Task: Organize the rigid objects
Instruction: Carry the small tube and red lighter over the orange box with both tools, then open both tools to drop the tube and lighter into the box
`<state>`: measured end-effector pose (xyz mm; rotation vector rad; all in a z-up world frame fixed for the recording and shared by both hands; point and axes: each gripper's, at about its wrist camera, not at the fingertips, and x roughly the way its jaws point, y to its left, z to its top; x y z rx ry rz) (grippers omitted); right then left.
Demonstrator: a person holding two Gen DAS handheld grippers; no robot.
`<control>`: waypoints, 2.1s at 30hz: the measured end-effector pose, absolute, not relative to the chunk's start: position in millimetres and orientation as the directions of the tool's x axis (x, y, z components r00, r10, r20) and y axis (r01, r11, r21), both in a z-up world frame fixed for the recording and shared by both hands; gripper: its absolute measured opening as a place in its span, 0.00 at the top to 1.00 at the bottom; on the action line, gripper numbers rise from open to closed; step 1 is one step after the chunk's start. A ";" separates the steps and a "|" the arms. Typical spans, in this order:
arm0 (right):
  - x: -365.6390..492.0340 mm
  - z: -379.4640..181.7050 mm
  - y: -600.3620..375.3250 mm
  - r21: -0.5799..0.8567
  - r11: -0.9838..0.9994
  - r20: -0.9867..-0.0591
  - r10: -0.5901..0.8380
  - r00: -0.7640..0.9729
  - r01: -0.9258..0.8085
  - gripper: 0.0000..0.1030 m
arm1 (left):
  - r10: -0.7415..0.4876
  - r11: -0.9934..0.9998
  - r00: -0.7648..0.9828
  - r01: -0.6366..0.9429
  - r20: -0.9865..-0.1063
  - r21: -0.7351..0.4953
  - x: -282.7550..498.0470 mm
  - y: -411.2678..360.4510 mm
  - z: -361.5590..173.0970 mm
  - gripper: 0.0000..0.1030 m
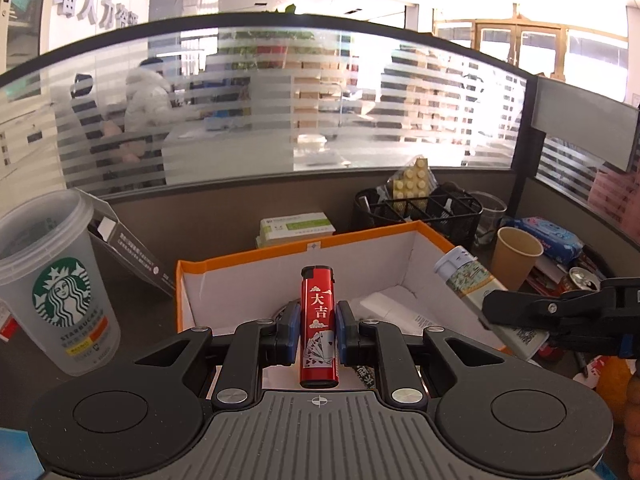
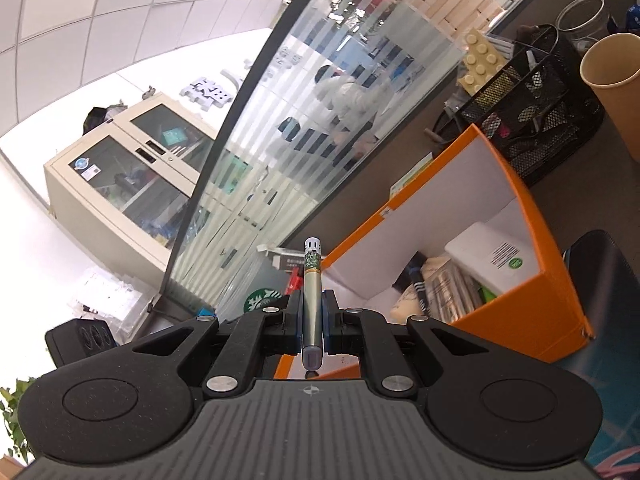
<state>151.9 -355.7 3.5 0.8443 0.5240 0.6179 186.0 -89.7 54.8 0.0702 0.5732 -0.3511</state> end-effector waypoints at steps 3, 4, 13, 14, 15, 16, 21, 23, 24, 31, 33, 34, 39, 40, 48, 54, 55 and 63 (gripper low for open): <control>157.5 2.5 -357.0 0.802 0.528 -0.194 0.673 0.714 -0.280 0.91 | -0.294 0.942 0.773 0.333 -0.562 -0.034 196.1 -90.4 49.2 0.84; 159.3 1.8 -357.5 0.800 0.533 -0.199 0.669 0.716 -0.276 0.91 | -0.289 0.944 0.771 0.329 -0.568 -0.033 199.3 -90.7 47.4 0.84; 181.2 1.3 -352.6 0.717 0.651 -0.290 0.605 0.741 -0.250 0.91 | -0.242 0.955 0.736 0.297 -0.632 -0.020 229.5 -99.3 28.8 0.84; 184.8 1.8 -350.5 0.699 0.671 -0.307 0.594 0.743 -0.247 0.91 | -0.234 0.956 0.733 0.293 -0.638 -0.014 232.0 -101.4 26.6 0.84; 188.5 1.7 -348.3 0.682 0.689 -0.324 0.585 0.743 -0.245 0.91 | -0.231 0.956 0.730 0.294 -0.643 -0.008 233.8 -103.8 24.7 0.84; 192.2 1.3 -345.9 0.666 0.706 -0.341 0.575 0.744 -0.241 0.91 | -0.228 0.955 0.727 0.295 -0.648 -0.005 235.2 -106.1 23.0 0.84; 208.4 -6.6 -336.5 0.602 0.764 -0.413 0.546 0.729 -0.232 0.91 | -0.216 0.952 0.718 0.306 -0.662 0.021 237.2 -116.3 16.3 0.84; 212.7 -9.3 -333.0 0.576 0.785 -0.438 0.531 0.725 -0.227 0.91 | -0.213 0.951 0.714 0.308 -0.667 0.026 237.3 -119.0 13.3 0.84; 214.5 -10.3 -331.5 0.560 0.797 -0.452 0.523 0.722 -0.227 0.91 | -0.210 0.950 0.713 0.309 -0.669 0.031 237.5 -120.6 11.8 0.84; 219.9 -13.5 -308.2 0.333 0.913 -0.561 0.393 0.729 -0.236 0.91 | -0.186 0.949 0.691 0.310 -0.698 0.054 241.0 -130.8 -1.2 0.84; 220.7 -14.9 -302.4 0.266 0.934 -0.581 0.352 0.734 -0.237 0.91 | -0.181 0.950 0.687 0.308 -0.704 0.056 240.8 -132.4 -4.3 0.84; 220.5 -16.1 -299.2 0.233 0.943 -0.589 0.332 0.737 -0.239 0.91 | -0.181 0.950 0.686 0.308 -0.705 0.057 240.4 -133.4 -5.6 0.84; 220.5 -20.3 -290.0 0.143 0.960 -0.612 0.278 0.741 -0.242 0.91 | -0.172 0.947 0.677 0.313 -0.715 0.068 239.9 -138.3 -12.4 0.84; 221.2 -21.5 -289.0 0.133 0.961 -0.615 0.272 0.740 -0.242 0.91 | -0.169 0.948 0.677 0.311 -0.717 0.071 239.8 -138.6 -13.7 0.84; 223.1 -25.8 -276.5 0.066 0.965 -0.631 0.239 0.738 -0.256 0.91 | -0.156 0.951 0.671 0.301 -0.725 0.074 244.9 -139.2 -19.0 0.84; 224.8 -25.8 -277.0 0.060 0.964 -0.631 0.238 0.739 -0.259 0.91 | -0.145 0.948 0.673 0.304 -0.726 0.092 245.2 -142.6 -20.3 0.84; 225.0 -25.9 -277.2 0.061 0.964 -0.631 0.239 0.738 -0.260 0.91 | -0.141 0.949 0.673 0.302 -0.726 0.096 244.9 -142.7 -20.6 0.84; 225.7 -25.0 -270.9 0.011 0.965 -0.632 0.209 0.746 -0.260 0.91 | -0.127 0.948 0.668 0.298 -0.734 0.108 244.9 -145.1 -23.1 0.84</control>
